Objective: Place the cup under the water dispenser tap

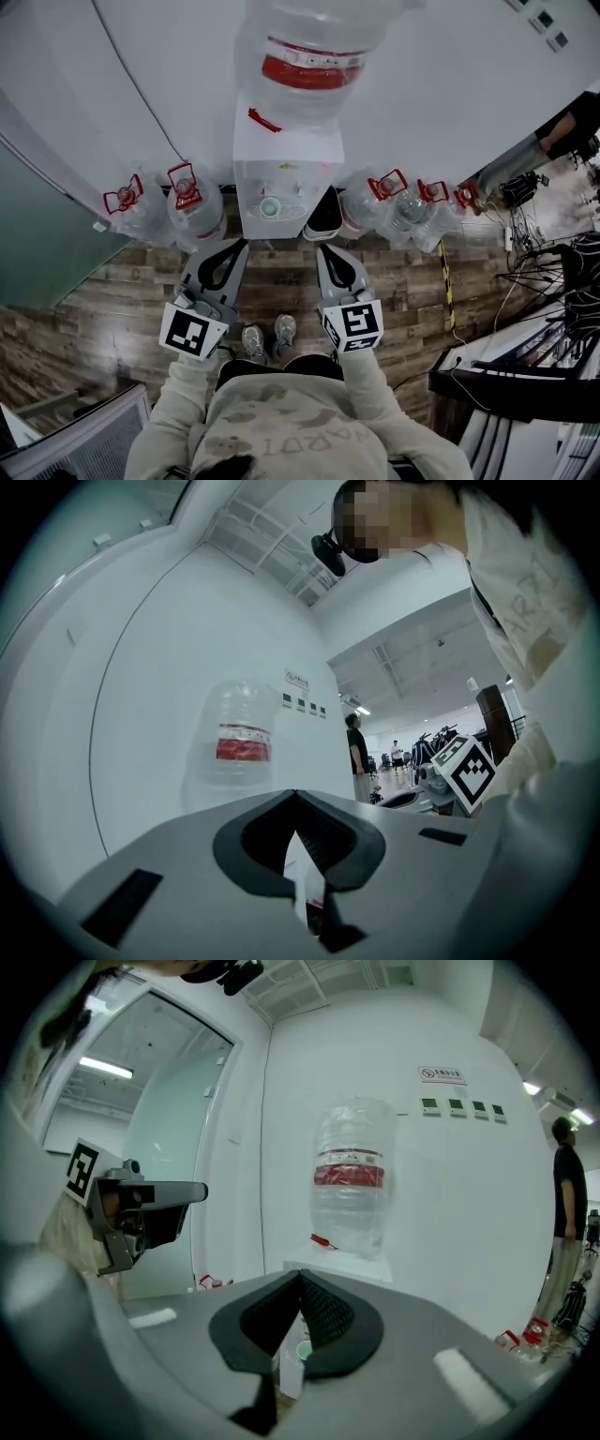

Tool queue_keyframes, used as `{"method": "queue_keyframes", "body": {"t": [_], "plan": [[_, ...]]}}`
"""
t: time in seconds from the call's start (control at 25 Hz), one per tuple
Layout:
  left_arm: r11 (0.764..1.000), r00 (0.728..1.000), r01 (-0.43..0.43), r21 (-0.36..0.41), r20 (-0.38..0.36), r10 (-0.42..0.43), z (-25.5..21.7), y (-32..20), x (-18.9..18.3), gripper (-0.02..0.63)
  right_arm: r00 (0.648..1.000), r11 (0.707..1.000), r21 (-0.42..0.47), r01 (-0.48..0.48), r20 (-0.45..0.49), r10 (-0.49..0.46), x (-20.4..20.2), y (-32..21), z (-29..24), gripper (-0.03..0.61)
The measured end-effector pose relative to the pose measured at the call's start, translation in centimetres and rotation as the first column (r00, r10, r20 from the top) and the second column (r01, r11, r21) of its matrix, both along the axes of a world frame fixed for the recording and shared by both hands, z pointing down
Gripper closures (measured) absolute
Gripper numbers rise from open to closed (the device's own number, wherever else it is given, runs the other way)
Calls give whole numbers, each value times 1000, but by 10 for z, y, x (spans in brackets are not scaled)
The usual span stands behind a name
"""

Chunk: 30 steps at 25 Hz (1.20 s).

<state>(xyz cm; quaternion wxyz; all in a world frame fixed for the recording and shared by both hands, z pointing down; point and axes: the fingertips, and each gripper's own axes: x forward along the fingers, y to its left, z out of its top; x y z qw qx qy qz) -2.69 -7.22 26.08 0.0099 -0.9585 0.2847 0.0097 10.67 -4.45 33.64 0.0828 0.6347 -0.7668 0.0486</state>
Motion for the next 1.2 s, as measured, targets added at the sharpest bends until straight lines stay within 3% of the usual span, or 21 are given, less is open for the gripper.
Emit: {"method": "queue_keyframes", "body": {"t": [0.48, 1.2], "plan": [[995, 1000, -18, 100, 4, 18, -28, 16, 0, 609, 1000, 996, 84, -30, 7, 30, 5, 20, -38, 569], [992, 1000, -26, 122, -10, 27, -44, 29, 3, 609, 998, 985, 161, -63, 10, 63, 10, 36, -68, 569]]}}
